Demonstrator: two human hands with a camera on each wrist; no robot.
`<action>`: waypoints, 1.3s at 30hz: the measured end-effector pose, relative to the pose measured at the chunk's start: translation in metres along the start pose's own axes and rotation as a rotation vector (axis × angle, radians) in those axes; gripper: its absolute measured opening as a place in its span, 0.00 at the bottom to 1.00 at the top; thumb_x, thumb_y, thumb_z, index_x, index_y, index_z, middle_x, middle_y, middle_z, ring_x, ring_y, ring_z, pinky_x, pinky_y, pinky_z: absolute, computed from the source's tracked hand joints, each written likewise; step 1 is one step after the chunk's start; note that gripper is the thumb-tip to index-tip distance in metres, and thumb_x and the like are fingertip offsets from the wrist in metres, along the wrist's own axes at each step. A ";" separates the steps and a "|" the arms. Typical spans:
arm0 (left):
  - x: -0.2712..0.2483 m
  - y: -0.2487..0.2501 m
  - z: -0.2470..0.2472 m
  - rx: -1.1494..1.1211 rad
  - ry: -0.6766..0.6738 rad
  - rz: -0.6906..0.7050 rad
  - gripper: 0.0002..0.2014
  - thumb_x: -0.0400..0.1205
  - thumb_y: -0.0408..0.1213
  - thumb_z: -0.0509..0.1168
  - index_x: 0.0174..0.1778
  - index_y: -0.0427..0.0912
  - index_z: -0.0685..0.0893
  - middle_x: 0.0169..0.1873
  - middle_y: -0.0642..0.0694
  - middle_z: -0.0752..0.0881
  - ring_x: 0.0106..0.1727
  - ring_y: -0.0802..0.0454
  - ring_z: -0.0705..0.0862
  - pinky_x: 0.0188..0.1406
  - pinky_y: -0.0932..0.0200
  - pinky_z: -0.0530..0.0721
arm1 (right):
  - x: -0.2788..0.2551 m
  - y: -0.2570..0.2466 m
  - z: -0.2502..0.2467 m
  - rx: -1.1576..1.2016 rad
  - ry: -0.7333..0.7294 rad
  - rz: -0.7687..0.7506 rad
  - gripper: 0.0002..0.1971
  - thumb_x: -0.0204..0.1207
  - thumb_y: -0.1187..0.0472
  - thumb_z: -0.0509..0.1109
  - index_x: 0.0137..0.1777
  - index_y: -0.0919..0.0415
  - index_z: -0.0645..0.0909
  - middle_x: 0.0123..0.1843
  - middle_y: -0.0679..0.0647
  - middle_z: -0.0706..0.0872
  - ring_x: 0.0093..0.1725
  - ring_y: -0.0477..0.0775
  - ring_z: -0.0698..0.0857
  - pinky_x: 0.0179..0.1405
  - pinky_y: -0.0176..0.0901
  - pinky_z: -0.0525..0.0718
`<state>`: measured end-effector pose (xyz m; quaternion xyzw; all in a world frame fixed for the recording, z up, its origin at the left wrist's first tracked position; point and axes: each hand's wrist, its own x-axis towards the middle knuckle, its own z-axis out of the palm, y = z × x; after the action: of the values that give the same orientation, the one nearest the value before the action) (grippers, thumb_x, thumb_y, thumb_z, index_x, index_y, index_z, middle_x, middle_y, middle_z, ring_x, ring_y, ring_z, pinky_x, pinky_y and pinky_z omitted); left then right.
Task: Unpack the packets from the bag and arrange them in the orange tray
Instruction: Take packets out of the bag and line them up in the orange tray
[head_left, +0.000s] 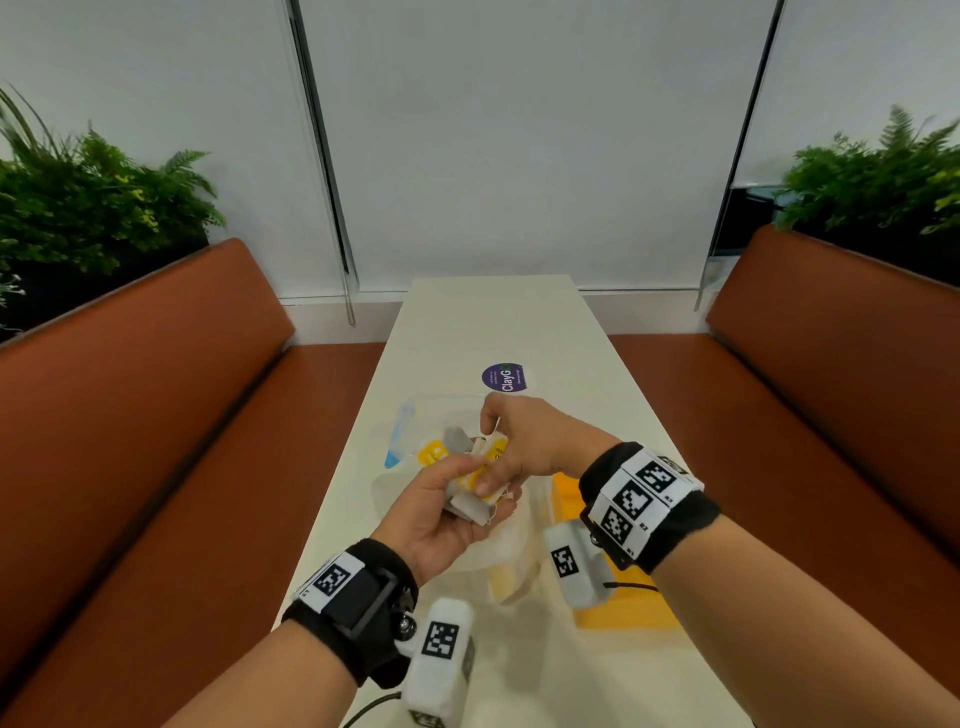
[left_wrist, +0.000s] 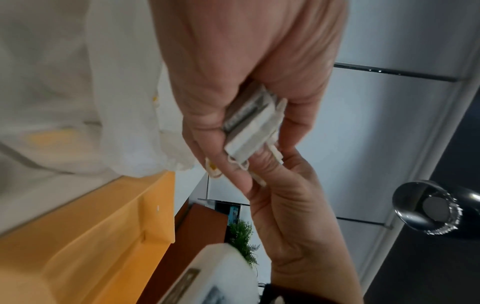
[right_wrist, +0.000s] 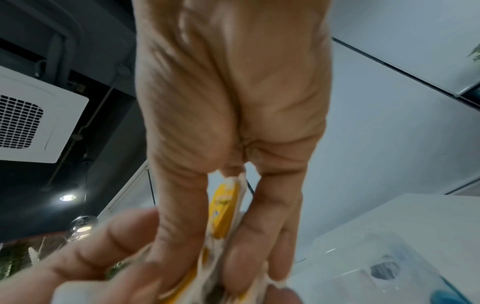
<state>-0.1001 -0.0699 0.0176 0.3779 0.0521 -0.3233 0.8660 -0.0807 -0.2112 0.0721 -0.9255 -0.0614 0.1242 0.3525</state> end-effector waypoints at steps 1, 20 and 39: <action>0.002 -0.001 -0.001 -0.031 0.020 -0.003 0.17 0.71 0.31 0.69 0.56 0.34 0.82 0.56 0.30 0.85 0.61 0.32 0.82 0.42 0.49 0.89 | 0.000 0.002 0.000 -0.060 0.059 -0.014 0.33 0.56 0.59 0.87 0.57 0.57 0.73 0.55 0.56 0.78 0.45 0.59 0.85 0.46 0.52 0.86; 0.020 -0.004 -0.002 -0.095 0.046 0.060 0.18 0.73 0.27 0.70 0.59 0.30 0.82 0.58 0.31 0.86 0.66 0.33 0.81 0.50 0.44 0.88 | -0.004 0.034 -0.001 0.170 0.210 -0.152 0.24 0.68 0.65 0.79 0.63 0.55 0.78 0.42 0.48 0.80 0.39 0.47 0.80 0.46 0.40 0.82; 0.019 -0.005 0.001 -0.075 0.162 0.127 0.10 0.78 0.26 0.68 0.54 0.32 0.83 0.51 0.32 0.90 0.49 0.40 0.91 0.49 0.40 0.86 | -0.011 0.036 -0.024 0.073 0.094 -0.079 0.12 0.71 0.67 0.77 0.54 0.66 0.86 0.39 0.55 0.89 0.32 0.47 0.87 0.36 0.29 0.85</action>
<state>-0.0883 -0.0838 0.0086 0.3726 0.1101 -0.2339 0.8913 -0.0835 -0.2561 0.0675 -0.9136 -0.0767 0.0685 0.3933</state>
